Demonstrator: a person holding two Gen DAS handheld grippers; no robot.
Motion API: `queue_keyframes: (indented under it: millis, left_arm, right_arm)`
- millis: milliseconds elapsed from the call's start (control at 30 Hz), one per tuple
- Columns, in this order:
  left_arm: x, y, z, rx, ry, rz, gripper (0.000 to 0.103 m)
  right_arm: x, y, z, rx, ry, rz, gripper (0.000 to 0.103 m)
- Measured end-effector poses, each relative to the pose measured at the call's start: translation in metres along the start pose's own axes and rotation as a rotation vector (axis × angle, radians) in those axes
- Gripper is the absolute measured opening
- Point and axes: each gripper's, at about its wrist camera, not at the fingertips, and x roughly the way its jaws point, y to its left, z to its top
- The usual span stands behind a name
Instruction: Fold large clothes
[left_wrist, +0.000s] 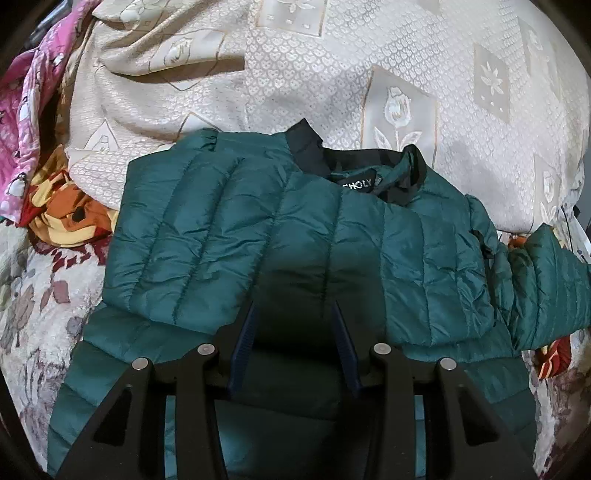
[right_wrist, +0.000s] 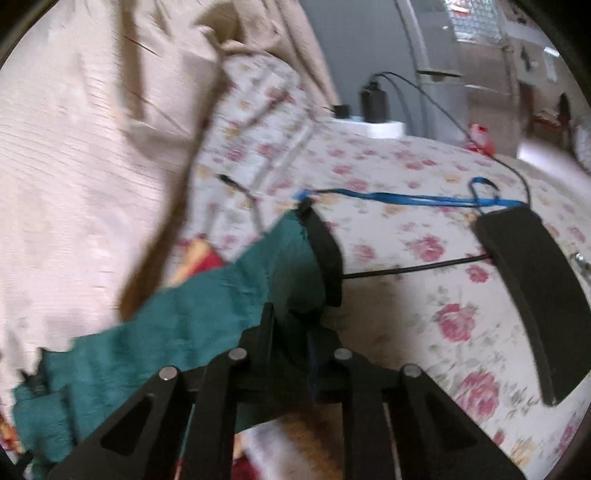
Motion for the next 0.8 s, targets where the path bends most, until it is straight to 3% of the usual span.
queue_keyframes:
  millis: [133, 333, 600, 800]
  left_arm:
    - [-0.007, 0.006, 0.002, -0.007, -0.016, 0.002, 0.046]
    - [-0.015, 0.016, 0.006, -0.009, -0.035, 0.027, 0.046]
    - [-0.023, 0.045, 0.015, -0.045, -0.056, 0.055, 0.046]
    - [-0.021, 0.063, 0.015, -0.067, -0.05, 0.062, 0.046]
  right_arm:
    - [-0.023, 0.026, -0.001, -0.018, -0.02, 0.129, 0.012]
    - [-0.048, 0.097, -0.013, -0.137, 0.009, 0.297, 0.011]
    - [-0.05, 0.217, -0.06, -0.297, 0.144, 0.494, 0.011]
    - [-0.026, 0.294, -0.11, -0.385, 0.257, 0.549, 0.011]
